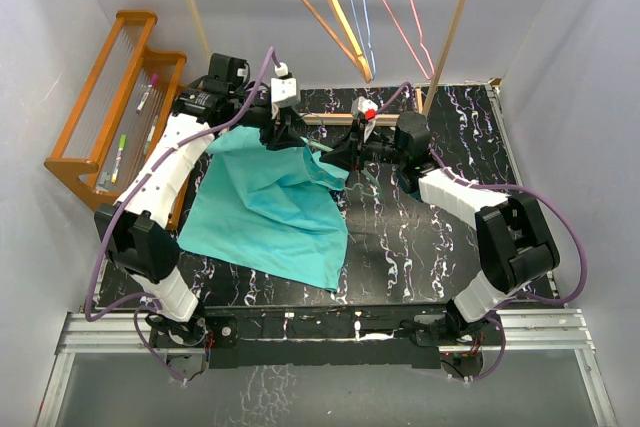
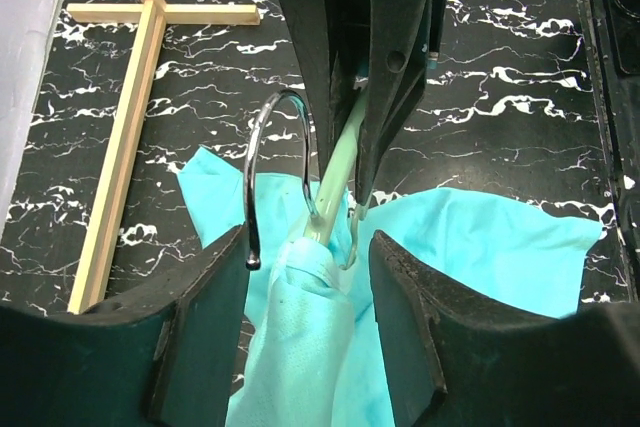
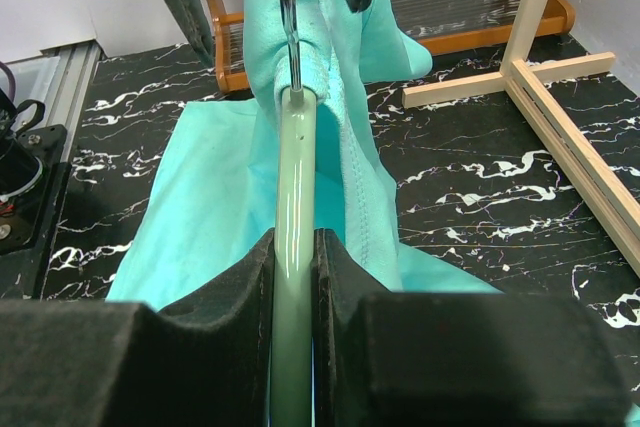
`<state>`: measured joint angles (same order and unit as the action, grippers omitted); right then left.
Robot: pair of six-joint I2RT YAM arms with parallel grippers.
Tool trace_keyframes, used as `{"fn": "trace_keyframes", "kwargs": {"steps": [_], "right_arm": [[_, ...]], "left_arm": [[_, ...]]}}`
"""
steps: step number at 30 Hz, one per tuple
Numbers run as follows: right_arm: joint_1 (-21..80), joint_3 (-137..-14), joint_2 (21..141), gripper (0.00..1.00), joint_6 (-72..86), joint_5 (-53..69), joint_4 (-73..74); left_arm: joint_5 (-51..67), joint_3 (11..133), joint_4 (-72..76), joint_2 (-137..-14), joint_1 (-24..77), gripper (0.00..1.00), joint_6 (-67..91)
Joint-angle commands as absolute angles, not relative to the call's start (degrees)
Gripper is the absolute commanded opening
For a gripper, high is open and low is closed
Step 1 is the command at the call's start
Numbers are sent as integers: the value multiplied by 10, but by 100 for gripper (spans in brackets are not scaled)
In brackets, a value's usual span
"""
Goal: Place the t-shirt on the hanger
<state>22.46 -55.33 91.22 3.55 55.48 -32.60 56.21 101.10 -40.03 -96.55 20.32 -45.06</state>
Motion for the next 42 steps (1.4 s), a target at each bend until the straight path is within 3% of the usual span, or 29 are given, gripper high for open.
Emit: {"fn": "trace_keyframes", "kwargs": {"steps": [1, 14, 25, 31, 42], "right_arm": [[226, -575, 879, 8, 32, 558, -362], [226, -571, 872, 8, 30, 558, -361], [225, -575, 875, 8, 31, 563, -362], [226, -578, 877, 8, 32, 564, -362], [232, -586, 882, 8, 33, 572, -362]], "left_arm": [[570, 1001, -420, -957, 202, 48, -474], [566, 966, -384, -960, 202, 40, -476], [576, 965, -393, -965, 202, 18, -478], [580, 974, -414, -972, 205, 0, -485], [580, 986, -426, -985, 231, 6, -482]]}}
